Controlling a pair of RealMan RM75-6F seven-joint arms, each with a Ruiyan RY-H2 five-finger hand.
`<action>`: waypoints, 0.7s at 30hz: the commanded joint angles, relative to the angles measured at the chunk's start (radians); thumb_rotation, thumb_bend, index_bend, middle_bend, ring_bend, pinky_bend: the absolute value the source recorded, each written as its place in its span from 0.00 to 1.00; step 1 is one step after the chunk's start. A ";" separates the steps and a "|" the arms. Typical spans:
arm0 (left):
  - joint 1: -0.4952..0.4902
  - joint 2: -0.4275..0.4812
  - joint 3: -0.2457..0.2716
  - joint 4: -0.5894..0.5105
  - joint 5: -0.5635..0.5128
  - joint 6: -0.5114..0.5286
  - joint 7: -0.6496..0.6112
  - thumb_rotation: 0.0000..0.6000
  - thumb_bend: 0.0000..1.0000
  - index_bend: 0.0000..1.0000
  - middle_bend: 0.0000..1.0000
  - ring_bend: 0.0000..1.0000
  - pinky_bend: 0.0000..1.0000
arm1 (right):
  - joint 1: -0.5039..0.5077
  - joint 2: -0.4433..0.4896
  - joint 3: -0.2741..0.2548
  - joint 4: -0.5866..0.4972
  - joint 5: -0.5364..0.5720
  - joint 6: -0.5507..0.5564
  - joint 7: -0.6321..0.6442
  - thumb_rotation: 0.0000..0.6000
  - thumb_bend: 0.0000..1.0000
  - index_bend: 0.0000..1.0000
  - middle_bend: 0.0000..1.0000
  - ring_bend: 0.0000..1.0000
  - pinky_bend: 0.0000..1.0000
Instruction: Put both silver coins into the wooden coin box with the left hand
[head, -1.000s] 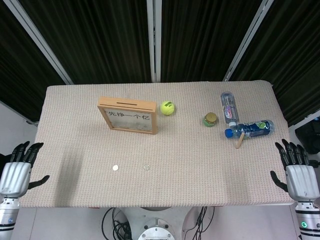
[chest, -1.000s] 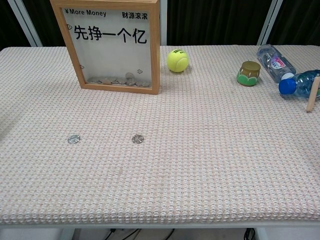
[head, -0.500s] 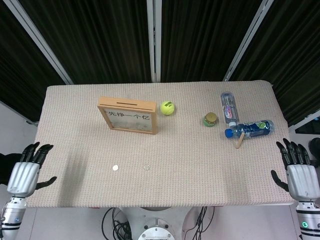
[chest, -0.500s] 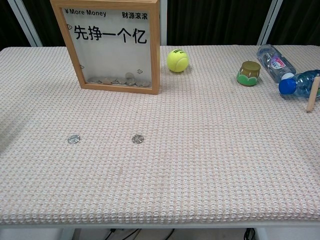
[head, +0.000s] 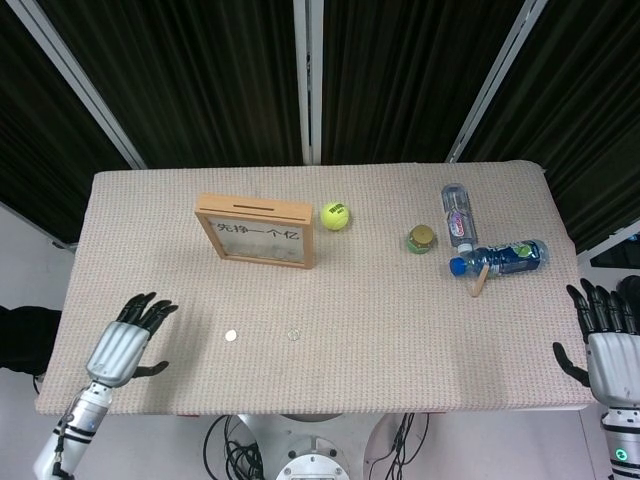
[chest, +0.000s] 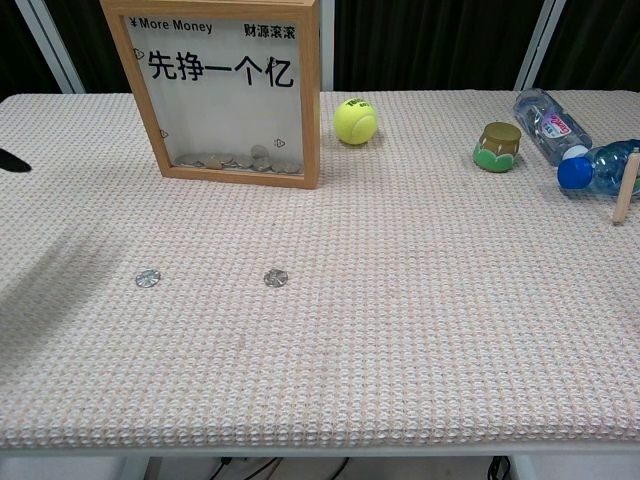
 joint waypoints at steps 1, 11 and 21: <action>-0.019 -0.021 0.003 0.007 0.004 -0.023 0.006 1.00 0.09 0.19 0.15 0.02 0.09 | -0.002 0.003 0.000 0.000 0.000 0.002 0.002 1.00 0.25 0.00 0.00 0.00 0.00; -0.081 -0.144 -0.018 0.122 0.004 -0.060 -0.030 1.00 0.10 0.27 0.15 0.04 0.10 | -0.007 0.019 0.010 -0.011 0.002 0.015 0.014 1.00 0.25 0.00 0.00 0.00 0.00; -0.128 -0.235 -0.019 0.219 0.017 -0.069 -0.101 1.00 0.13 0.33 0.15 0.06 0.11 | -0.011 0.018 0.010 -0.007 0.025 0.000 0.022 1.00 0.25 0.00 0.00 0.00 0.00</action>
